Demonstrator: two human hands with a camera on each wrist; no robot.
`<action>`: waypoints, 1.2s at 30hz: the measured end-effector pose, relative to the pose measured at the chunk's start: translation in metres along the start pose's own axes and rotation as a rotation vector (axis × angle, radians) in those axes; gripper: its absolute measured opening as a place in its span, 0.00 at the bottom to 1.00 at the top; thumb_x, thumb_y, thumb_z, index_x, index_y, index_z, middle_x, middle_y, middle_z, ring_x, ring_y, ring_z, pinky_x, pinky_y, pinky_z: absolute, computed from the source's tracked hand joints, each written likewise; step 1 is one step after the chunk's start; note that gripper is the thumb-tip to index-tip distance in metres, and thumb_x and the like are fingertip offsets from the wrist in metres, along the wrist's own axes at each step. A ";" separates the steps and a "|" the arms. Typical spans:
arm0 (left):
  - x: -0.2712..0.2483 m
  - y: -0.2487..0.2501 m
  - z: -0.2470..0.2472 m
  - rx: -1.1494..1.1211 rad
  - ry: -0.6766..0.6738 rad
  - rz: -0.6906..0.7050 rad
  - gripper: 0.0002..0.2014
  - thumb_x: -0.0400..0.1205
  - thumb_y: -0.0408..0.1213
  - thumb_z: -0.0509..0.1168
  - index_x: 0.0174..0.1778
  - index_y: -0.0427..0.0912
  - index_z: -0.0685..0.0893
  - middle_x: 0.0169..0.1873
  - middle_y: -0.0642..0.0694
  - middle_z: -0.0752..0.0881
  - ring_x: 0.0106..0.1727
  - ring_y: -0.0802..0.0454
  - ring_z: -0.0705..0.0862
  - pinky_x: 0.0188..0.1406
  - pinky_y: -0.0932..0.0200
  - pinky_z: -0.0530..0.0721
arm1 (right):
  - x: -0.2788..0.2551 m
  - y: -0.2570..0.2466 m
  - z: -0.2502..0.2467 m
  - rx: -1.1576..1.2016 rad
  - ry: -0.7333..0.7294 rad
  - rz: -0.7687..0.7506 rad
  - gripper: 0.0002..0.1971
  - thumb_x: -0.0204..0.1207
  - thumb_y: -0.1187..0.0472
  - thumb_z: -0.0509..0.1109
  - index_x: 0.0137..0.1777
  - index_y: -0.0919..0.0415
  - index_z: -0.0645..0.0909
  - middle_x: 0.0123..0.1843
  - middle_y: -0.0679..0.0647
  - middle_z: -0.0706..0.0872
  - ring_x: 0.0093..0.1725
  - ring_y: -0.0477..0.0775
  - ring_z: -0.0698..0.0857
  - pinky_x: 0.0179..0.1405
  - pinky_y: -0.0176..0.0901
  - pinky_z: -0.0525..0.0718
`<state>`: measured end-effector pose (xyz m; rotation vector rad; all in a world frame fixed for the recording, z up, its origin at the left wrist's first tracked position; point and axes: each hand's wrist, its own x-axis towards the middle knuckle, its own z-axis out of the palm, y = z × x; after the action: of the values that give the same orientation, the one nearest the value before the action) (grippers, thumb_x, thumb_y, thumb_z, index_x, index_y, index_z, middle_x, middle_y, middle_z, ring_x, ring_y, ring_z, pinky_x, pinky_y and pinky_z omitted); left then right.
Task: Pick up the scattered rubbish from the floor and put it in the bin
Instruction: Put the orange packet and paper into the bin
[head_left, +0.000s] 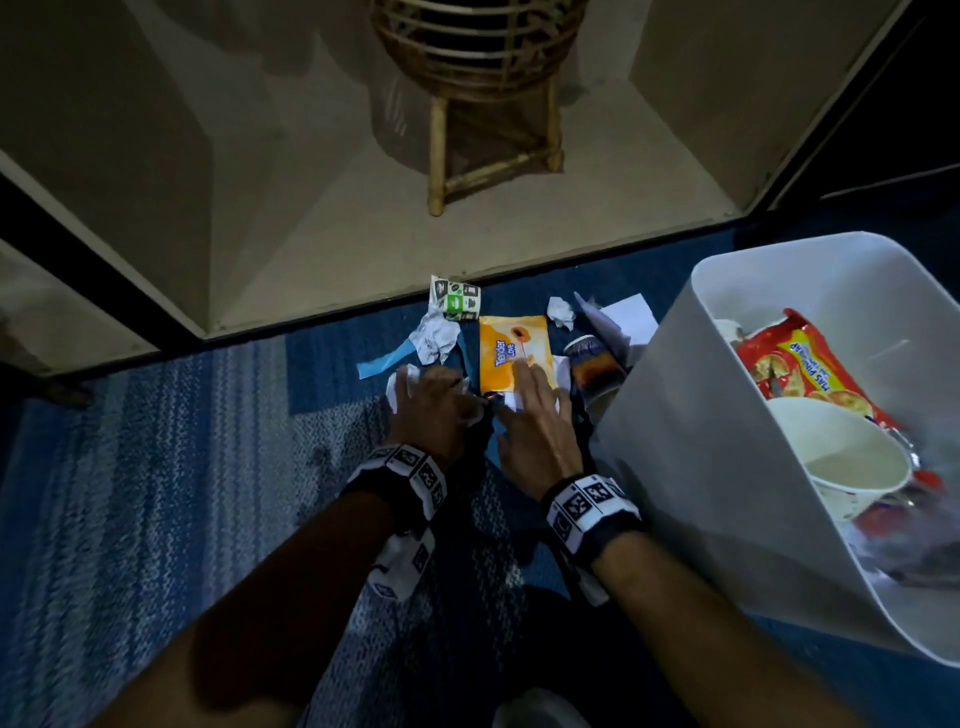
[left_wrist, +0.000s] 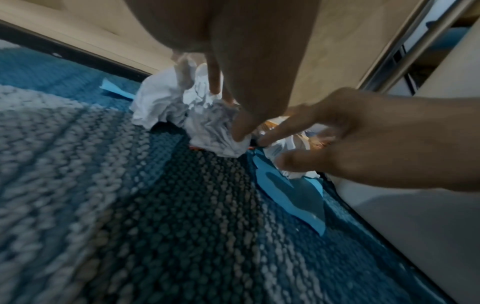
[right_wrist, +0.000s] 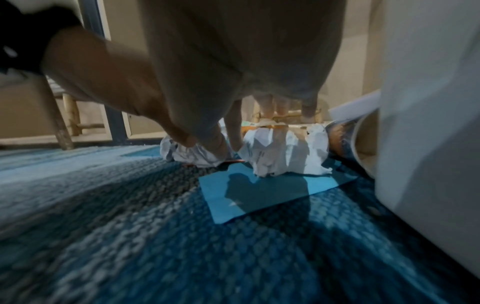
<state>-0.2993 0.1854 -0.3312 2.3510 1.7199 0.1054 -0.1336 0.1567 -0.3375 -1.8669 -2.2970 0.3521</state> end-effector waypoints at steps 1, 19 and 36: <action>0.003 0.002 -0.001 -0.021 -0.005 0.008 0.21 0.68 0.46 0.66 0.54 0.42 0.88 0.60 0.39 0.85 0.67 0.36 0.80 0.77 0.23 0.54 | 0.004 -0.001 0.000 -0.010 -0.050 -0.016 0.19 0.75 0.61 0.70 0.67 0.54 0.84 0.90 0.61 0.54 0.88 0.67 0.52 0.82 0.71 0.56; -0.002 0.009 -0.013 0.069 -0.105 -0.125 0.20 0.76 0.52 0.67 0.63 0.52 0.79 0.64 0.50 0.84 0.70 0.45 0.77 0.79 0.28 0.48 | -0.011 -0.028 -0.025 0.127 0.108 0.032 0.26 0.74 0.57 0.71 0.72 0.62 0.77 0.82 0.59 0.71 0.81 0.64 0.70 0.72 0.68 0.73; -0.054 0.072 -0.194 -0.486 0.628 0.198 0.14 0.71 0.30 0.77 0.45 0.39 0.78 0.52 0.46 0.79 0.50 0.48 0.80 0.50 0.49 0.83 | -0.119 -0.069 -0.205 0.420 0.631 -0.089 0.29 0.81 0.54 0.70 0.79 0.67 0.73 0.83 0.57 0.72 0.81 0.55 0.73 0.75 0.60 0.76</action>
<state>-0.2857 0.1406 -0.1224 2.2148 1.4302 1.2541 -0.1183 0.0439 -0.1181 -1.4025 -1.7133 0.1763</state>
